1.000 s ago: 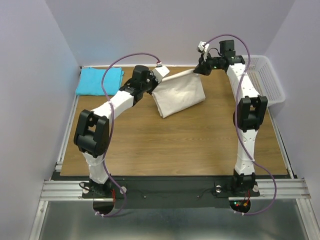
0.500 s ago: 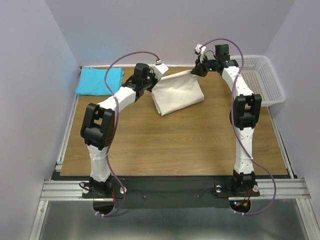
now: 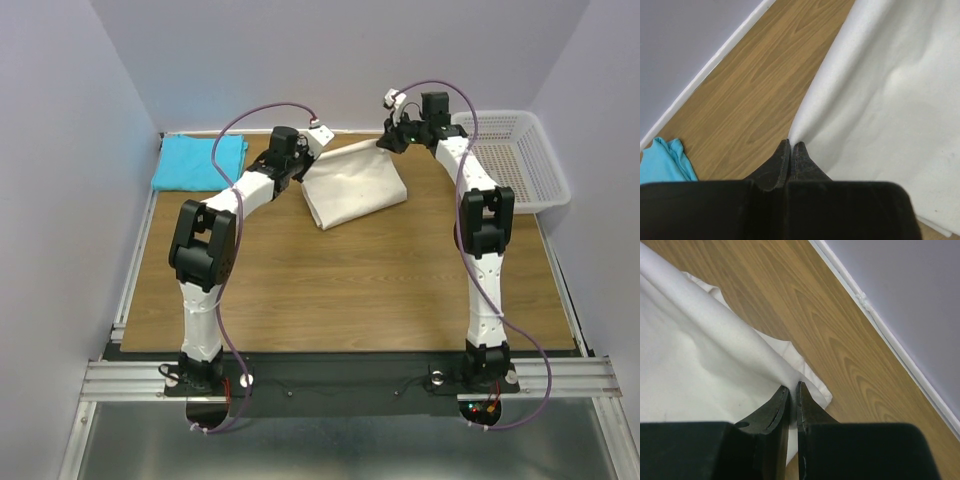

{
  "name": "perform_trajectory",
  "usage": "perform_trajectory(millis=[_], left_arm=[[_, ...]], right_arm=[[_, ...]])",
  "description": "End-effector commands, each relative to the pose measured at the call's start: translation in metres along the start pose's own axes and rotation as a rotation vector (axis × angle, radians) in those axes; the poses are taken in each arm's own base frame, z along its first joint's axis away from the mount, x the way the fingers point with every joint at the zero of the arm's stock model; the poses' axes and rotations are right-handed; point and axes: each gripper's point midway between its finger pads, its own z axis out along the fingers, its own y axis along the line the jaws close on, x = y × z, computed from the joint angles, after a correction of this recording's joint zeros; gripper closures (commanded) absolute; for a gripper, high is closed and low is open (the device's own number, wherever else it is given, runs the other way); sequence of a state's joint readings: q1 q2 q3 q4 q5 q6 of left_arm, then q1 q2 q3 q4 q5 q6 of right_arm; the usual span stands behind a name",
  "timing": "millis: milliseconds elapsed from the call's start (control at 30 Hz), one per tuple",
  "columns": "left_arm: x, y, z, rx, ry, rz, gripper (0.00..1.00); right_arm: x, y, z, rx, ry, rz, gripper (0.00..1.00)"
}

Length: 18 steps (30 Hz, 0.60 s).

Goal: Fold and stack the t-shirts
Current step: Fold the tshirt

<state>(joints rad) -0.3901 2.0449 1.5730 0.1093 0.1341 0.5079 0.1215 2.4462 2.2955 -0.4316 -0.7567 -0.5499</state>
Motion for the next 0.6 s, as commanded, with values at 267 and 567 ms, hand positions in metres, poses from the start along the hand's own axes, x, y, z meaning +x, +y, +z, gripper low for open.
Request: perform_trajectory(millis=[267, 567], left_arm=[[-0.024, 0.033, 0.011, -0.105, -0.065, -0.036, 1.00], [-0.017, 0.030, 0.027, -0.087, -0.041, -0.052, 1.00]], right_arm=[[-0.002, -0.015, 0.017, 0.094, -0.030, 0.001, 0.99], [0.008, -0.017, 0.025, 0.120, -0.015, 0.017, 0.99]])
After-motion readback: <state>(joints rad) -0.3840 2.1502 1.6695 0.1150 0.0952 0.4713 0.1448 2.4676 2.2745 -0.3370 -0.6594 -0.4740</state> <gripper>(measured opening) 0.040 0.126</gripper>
